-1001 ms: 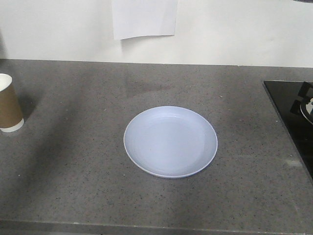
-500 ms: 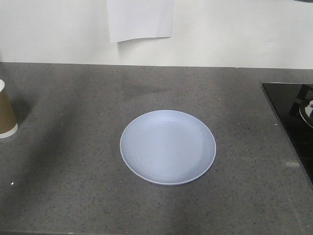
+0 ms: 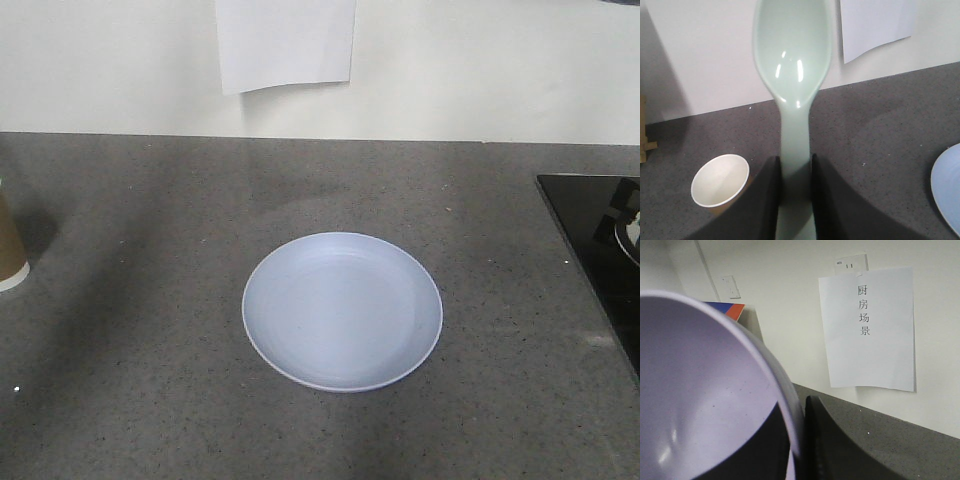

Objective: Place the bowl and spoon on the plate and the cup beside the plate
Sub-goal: 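Drive closer so the plate sits centred before the robot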

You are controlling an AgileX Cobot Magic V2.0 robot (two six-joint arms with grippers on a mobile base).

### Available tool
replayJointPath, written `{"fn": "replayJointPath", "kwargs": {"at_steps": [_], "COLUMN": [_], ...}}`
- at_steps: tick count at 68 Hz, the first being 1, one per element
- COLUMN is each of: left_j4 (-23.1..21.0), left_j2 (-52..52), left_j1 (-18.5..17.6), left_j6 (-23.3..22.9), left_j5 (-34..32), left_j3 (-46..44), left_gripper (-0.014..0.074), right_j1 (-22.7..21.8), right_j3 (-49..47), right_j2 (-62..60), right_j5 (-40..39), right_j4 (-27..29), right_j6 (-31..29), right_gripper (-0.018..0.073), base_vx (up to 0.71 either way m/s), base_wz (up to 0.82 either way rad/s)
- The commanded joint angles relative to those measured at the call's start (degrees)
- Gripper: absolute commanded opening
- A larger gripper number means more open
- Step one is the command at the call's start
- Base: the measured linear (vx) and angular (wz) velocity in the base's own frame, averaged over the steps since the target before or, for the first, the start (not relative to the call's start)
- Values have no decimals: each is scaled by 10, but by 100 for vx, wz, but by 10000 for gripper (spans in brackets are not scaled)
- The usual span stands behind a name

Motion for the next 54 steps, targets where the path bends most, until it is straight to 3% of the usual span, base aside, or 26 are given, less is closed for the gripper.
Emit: {"fn": "replayJointPath", "kwargs": {"at_steps": [1, 54], "left_j4": [19, 19], "left_j2": [-4, -4], "left_j1": [0, 0], "left_j6": [-4, -4], "left_j5": [-33, -33], "left_j3": [-13, -13], "left_gripper": [-6, -6], "right_j1": [-1, -1], "right_j3": [-14, -14], "right_j2": [-13, -13], "right_j5": [-22, -22], "right_j4": [37, 37], "right_j6": [-6, -6], "right_gripper": [-5, -5], "base_vx": [4, 3], "base_wz": [-1, 0]}}
